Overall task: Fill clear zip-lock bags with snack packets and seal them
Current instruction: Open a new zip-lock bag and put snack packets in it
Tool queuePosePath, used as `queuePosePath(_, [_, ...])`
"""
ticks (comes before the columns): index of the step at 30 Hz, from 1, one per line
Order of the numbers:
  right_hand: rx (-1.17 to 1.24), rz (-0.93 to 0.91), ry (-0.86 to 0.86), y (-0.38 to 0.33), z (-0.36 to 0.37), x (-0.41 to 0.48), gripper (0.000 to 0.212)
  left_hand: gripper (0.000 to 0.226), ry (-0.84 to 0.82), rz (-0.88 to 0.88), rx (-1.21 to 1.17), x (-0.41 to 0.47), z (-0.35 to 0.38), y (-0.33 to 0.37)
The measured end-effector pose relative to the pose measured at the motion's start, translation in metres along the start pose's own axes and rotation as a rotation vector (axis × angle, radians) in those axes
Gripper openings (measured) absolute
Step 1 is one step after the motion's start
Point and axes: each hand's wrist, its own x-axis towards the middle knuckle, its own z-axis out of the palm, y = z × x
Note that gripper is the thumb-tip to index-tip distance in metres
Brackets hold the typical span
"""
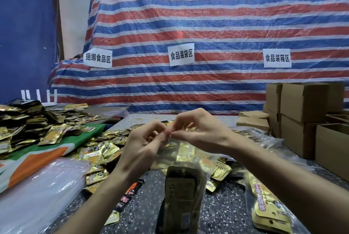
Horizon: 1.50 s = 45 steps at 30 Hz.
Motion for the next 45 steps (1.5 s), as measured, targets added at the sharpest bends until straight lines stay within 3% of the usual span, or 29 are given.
queuePosePath(6, [0.039,0.039,-0.010,0.005,-0.005,-0.009,0.011,0.024,0.099,0.000,-0.112,-0.009,0.014,0.005])
queuePosePath(16, [0.039,0.103,-0.057,0.021,-0.019,-0.025,0.010,0.021,0.182,-0.015,-0.173,-0.011,0.021,0.006])
queuePosePath(45, [0.057,0.306,-0.023,0.082,-0.047,-0.097,0.015,0.017,0.198,-0.026,-0.119,-0.005,0.015,-0.015])
